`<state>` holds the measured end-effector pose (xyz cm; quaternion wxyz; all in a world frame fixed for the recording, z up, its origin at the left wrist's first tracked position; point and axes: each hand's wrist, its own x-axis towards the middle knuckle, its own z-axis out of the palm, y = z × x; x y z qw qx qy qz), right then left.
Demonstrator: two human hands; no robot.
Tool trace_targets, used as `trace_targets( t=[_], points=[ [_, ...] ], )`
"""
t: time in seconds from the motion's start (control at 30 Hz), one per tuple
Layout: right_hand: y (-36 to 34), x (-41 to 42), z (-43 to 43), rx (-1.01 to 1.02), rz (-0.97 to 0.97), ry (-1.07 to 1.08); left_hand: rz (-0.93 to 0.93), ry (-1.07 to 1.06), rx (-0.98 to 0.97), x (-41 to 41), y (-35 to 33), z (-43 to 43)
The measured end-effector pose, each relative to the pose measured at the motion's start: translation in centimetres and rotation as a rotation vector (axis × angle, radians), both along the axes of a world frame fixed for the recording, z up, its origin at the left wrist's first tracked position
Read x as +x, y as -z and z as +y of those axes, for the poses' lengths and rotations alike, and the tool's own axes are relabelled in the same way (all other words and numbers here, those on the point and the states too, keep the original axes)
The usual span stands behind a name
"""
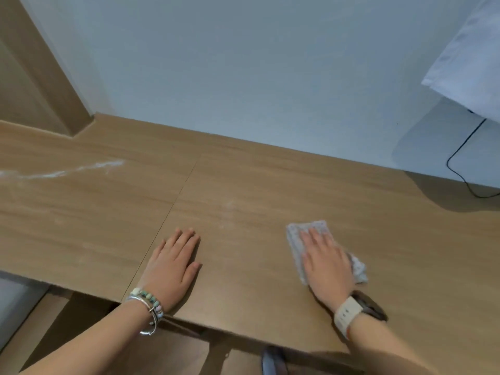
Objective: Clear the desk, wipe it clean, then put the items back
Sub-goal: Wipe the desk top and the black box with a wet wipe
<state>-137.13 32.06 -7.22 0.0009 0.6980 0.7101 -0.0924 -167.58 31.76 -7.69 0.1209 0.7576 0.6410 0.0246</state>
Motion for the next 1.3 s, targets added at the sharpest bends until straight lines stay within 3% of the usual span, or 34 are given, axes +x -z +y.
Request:
trace_targets(
  t=[0.07,0.13,0.3,0.43,0.47,0.57,0.63,0.8,0.9,1.0,1.1,1.17,1.23,1.3],
  points=[
    [-0.3,2.6,-0.9,-0.047,-0.026,0.331,0.04,-0.032,0.009,-1.7,0.0,-0.8],
    [0.5,0.8,-2.9,-0.004,-0.027,0.434,0.091,-0.073,0.002,-3.3,0.0,-1.5],
    [1.4,-13.3,-8.5,0.119,0.082,0.012,0.113,-0.034,-0.018,-4.1,0.1,-1.8],
    [0.7,-12.7,-8.7,0.12,0.004,-0.147,0.128,0.011,-0.022,-4.6,0.1,-1.6],
    [0.5,-10.9,-8.7,0.1,-0.027,-0.087,0.143,0.026,-0.022,-4.7,0.1,-1.6],
    [0.2,-6.0,-8.5,0.029,-0.04,0.368,0.156,0.06,-0.016,-5.4,0.6,-1.2],
    [0.3,-6.7,-8.0,-0.016,-0.005,0.508,0.154,0.075,-0.012,-5.8,0.9,-1.2],
    [0.1,-19.2,-8.6,0.061,0.05,-0.014,0.125,0.075,0.023,-5.9,1.1,-1.3],
    [-0.2,-18.4,-7.9,0.065,0.029,-0.169,0.117,0.067,0.019,-5.8,0.8,-1.2],
    [-0.1,-11.0,-7.1,0.041,-0.056,0.219,0.124,0.065,0.031,-6.3,0.7,-1.0],
    [-0.4,-7.4,-6.3,-0.096,0.036,0.547,0.158,0.079,0.033,-6.6,0.6,-1.0],
    [-0.4,-10.6,-5.8,-0.063,0.029,0.43,0.176,0.08,0.042,-6.6,0.4,-1.1],
    [0.4,-15.6,-6.1,0.015,0.037,0.131,0.194,0.078,0.057,-6.4,0.2,-1.1],
    [0.2,-18.0,-6.2,-0.05,0.065,-0.082,0.179,0.081,0.087,-6.6,0.0,-0.3]
  ],
)
